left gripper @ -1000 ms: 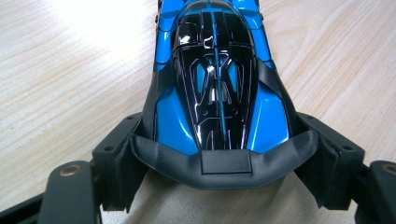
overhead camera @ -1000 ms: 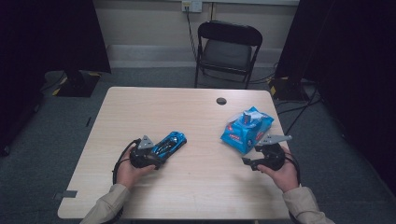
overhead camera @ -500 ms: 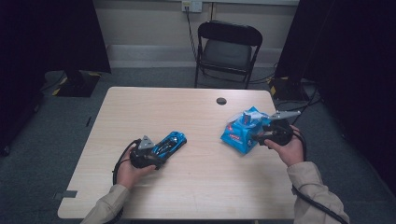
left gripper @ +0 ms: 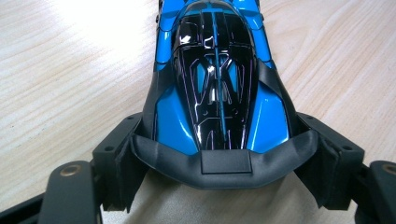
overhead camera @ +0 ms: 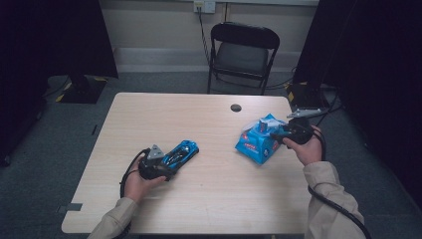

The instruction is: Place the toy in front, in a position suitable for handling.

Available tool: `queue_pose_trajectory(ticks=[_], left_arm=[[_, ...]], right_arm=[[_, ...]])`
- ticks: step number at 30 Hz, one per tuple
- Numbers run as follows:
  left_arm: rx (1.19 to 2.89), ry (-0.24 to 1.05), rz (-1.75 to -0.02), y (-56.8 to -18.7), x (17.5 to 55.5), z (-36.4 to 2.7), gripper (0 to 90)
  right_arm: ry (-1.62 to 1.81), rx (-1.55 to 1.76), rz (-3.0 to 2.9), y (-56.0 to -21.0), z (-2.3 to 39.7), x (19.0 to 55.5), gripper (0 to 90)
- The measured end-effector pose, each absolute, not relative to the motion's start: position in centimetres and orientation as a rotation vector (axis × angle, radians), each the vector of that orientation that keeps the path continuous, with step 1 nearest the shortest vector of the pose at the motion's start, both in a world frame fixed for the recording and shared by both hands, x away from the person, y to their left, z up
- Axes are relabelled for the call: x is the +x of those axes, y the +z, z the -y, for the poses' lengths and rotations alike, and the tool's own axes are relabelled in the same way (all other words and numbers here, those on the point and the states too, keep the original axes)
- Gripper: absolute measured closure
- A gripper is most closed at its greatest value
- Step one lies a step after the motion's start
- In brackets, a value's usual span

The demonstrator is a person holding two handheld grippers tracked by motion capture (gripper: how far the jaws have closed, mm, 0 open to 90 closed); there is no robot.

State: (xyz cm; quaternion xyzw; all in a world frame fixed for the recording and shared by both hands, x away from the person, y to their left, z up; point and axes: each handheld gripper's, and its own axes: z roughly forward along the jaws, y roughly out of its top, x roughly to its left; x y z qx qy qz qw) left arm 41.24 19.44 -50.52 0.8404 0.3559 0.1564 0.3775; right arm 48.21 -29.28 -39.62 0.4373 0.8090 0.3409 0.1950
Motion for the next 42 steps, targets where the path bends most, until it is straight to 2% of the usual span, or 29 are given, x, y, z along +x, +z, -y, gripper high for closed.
queue_pose_trajectory(ticks=[7, 18, 21, 24, 27, 29, 42], left_arm=[[2.149, 0.400, -0.909, -50.5, 41.3, -19.5, 24.2], [2.149, 0.400, -0.908, -50.5, 41.3, -19.5, 24.2], [2.149, 0.400, -0.909, -50.5, 41.3, -19.5, 24.2], [2.150, 0.399, -0.908, -50.5, 41.3, -19.5, 24.2], [2.150, 0.398, -0.907, -50.5, 41.3, -19.5, 24.1], [2.148, 0.397, -0.906, -50.5, 41.3, -19.5, 24.1], [2.149, 0.398, -0.907, -50.5, 41.3, -19.5, 24.1]], right_arm=[[0.896, 1.215, -2.280, -39.2, 29.2, 49.5, 43.2], [0.829, 1.281, -2.204, -39.8, 28.5, 51.9, 42.0], [0.776, 1.277, -2.245, -40.3, 28.0, 52.7, 44.3], [0.801, 1.268, -2.259, -40.7, 27.4, 53.3, 56.9], [0.758, 1.263, -2.288, -41.2, 26.9, 53.8, 80.0], [0.763, 1.294, -2.275, -41.2, 26.6, 54.0, 88.9], [0.824, 1.353, -2.218, -38.3, 27.2, 53.1, 89.9]])
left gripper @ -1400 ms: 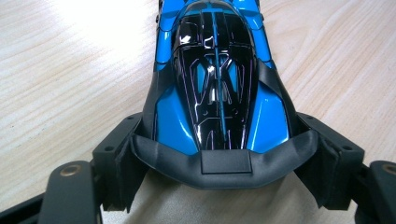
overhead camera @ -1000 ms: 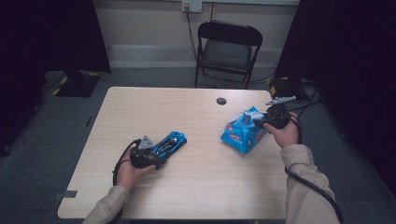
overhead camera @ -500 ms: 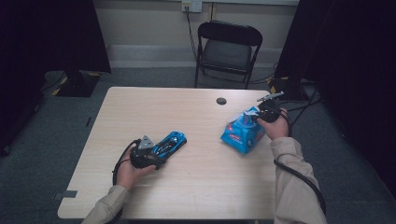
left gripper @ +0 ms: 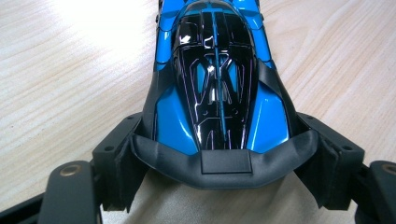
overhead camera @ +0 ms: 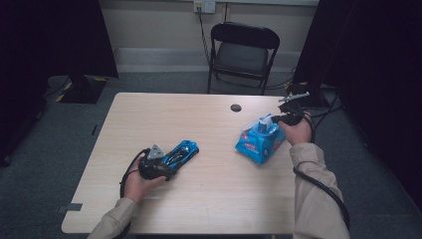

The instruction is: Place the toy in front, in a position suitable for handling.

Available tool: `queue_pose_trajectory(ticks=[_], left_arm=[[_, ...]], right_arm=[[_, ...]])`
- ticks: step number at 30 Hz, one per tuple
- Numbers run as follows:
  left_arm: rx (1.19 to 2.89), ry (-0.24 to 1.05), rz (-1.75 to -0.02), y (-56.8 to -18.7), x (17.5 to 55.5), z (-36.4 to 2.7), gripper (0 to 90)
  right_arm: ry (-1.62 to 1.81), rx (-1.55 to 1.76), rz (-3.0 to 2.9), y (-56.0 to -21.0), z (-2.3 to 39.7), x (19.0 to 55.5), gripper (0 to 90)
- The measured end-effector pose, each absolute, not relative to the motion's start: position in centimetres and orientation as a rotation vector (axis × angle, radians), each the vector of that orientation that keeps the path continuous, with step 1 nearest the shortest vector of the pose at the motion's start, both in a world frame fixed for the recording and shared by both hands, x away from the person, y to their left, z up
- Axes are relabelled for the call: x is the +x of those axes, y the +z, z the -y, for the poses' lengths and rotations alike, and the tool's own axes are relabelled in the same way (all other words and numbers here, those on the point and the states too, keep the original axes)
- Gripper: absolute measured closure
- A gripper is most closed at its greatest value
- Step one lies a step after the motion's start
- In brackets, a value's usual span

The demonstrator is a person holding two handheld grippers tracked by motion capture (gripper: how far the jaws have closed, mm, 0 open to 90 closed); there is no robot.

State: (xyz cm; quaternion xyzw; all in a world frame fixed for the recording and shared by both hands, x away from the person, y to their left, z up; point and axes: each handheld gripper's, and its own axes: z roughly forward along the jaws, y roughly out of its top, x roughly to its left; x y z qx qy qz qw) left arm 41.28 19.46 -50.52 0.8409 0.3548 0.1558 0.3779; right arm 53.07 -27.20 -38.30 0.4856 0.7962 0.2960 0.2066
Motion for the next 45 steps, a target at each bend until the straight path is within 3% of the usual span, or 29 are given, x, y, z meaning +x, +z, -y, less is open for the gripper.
queue_pose_trajectory(ticks=[4, 6, 8, 9, 15, 20, 21, 24, 26, 45], left_arm=[[2.148, 0.397, -0.906, -50.5, 41.3, -19.5, 24.1], [2.149, 0.398, -0.906, -50.5, 41.3, -19.5, 24.1], [2.148, 0.397, -0.906, -50.5, 41.3, -19.5, 24.1], [2.150, 0.398, -0.906, -50.5, 41.3, -19.5, 24.1], [2.149, 0.398, -0.906, -50.5, 41.3, -19.5, 24.1], [2.148, 0.397, -0.905, -50.5, 41.3, -19.5, 24.1], [2.150, 0.398, -0.906, -50.5, 41.3, -19.5, 24.1], [2.148, 0.398, -0.906, -50.5, 41.3, -19.5, 24.1], [2.150, 0.398, -0.907, -50.5, 41.3, -19.5, 24.1], [2.148, 0.397, -0.908, -50.5, 41.3, -19.5, 24.1]], right_arm=[[0.855, 1.363, -2.207, -38.4, 27.3, 52.9, 88.1], [0.860, 1.383, -2.185, -38.8, 27.4, 53.1, 79.6], [0.851, 1.409, -2.162, -39.2, 27.5, 53.3, 59.2], [0.855, 1.418, -2.146, -39.3, 27.5, 53.4, 61.2], [0.879, 1.420, -2.178, -40.3, 26.8, 54.2, 46.6], [0.913, 1.424, -2.201, -41.3, 25.9, 54.5, 51.3], [0.912, 1.425, -2.208, -41.4, 25.8, 54.5, 56.0], [0.946, 1.400, -2.236, -41.6, 25.7, 54.3, 82.4], [0.939, 1.394, -2.253, -41.5, 25.7, 54.2, 88.8], [1.070, 1.479, -2.154, -38.2, 27.8, 53.2, 90.0]])
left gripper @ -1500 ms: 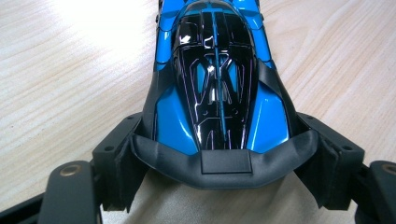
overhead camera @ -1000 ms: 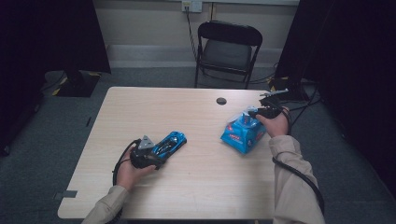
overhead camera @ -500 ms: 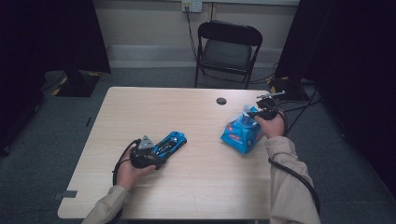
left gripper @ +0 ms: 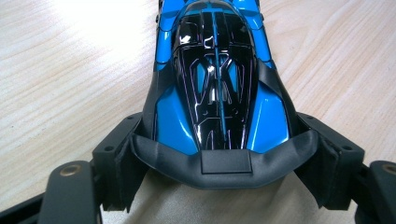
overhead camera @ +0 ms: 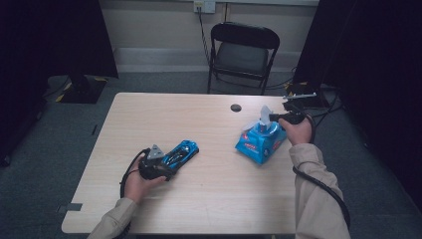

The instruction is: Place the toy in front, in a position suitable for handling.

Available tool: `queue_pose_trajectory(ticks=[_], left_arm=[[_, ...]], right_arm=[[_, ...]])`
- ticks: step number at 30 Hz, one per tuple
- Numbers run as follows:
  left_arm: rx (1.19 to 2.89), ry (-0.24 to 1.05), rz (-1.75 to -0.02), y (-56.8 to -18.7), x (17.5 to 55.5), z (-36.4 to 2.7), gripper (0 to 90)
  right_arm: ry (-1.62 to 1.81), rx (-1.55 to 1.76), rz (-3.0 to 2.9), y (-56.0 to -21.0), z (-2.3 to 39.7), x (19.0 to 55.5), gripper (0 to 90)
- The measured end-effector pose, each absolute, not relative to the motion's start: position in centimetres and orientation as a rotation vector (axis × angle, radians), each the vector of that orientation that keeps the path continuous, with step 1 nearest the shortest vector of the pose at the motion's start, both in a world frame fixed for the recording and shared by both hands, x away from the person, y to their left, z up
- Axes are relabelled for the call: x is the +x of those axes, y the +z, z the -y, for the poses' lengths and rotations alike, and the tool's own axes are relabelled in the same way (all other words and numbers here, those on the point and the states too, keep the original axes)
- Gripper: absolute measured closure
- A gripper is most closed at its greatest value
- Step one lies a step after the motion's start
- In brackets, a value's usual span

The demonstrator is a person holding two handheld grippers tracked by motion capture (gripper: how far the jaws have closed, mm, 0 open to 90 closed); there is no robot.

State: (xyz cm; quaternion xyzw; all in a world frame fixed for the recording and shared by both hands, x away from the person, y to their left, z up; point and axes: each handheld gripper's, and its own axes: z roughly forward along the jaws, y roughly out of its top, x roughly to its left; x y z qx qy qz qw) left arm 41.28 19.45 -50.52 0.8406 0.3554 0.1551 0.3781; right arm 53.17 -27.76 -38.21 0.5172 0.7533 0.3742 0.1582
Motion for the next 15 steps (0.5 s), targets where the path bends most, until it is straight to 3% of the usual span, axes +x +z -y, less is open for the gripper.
queue_pose_trajectory(ticks=[15], left_arm=[[2.145, 0.398, -0.912, -50.5, 41.3, -19.4, 24.2]], right_arm=[[1.117, 1.483, -2.137, -35.7, 27.7, 53.5, 90.0]])
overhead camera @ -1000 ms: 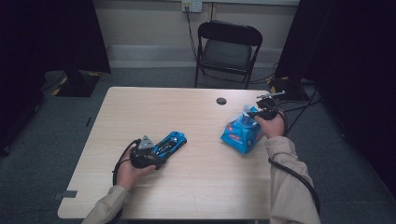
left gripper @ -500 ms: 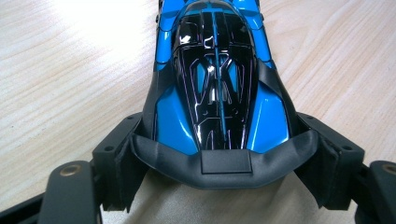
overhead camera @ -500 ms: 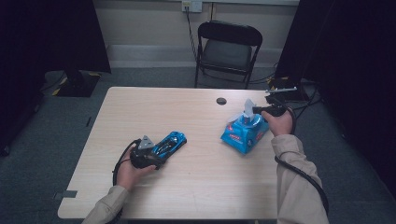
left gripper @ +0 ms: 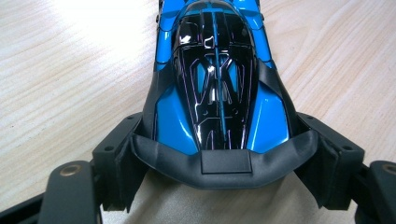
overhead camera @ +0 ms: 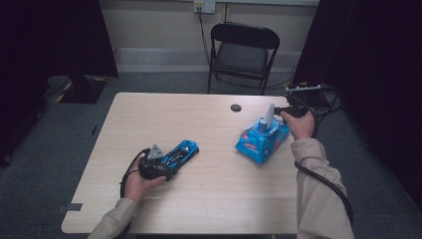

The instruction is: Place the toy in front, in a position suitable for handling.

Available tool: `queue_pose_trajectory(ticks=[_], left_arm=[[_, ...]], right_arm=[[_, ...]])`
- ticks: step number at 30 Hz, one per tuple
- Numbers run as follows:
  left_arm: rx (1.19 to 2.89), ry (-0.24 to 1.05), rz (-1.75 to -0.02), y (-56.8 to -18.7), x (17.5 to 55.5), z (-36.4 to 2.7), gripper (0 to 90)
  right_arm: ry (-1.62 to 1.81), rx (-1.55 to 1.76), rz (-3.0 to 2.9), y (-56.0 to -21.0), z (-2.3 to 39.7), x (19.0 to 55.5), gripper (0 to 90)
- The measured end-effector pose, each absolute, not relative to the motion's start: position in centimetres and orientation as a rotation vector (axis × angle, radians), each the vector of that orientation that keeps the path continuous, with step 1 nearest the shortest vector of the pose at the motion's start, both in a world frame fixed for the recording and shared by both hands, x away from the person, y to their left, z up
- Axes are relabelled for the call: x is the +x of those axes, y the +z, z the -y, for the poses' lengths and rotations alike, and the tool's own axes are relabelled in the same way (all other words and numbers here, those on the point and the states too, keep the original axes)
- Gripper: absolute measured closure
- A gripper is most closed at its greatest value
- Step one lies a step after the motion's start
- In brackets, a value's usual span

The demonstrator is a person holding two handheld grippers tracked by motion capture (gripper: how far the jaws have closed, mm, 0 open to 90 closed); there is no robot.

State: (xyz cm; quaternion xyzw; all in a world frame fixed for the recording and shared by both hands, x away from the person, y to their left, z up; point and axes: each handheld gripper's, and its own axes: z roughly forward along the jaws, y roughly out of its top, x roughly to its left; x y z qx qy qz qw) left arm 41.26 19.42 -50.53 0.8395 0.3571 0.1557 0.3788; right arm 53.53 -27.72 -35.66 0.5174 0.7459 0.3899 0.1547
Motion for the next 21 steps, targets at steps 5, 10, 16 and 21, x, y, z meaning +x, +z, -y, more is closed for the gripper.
queue_pose_trajectory(ticks=[5, 10, 16, 21], left_arm=[[2.145, 0.398, -0.913, -50.5, 41.3, -19.4, 24.1], [2.143, 0.397, -0.914, -50.5, 41.3, -19.4, 24.1], [2.142, 0.397, -0.914, -50.5, 41.3, -19.4, 24.1], [2.141, 0.397, -0.916, -50.6, 41.3, -19.4, 24.1]], right_arm=[[1.148, 1.483, -2.120, -35.0, 27.8, 53.4, 90.0], [1.162, 1.487, -2.105, -34.1, 28.1, 53.2, 90.0], [1.184, 1.480, -2.089, -33.0, 28.4, 52.9, 90.0], [1.194, 1.468, -2.081, -31.8, 28.4, 52.7, 90.0]])
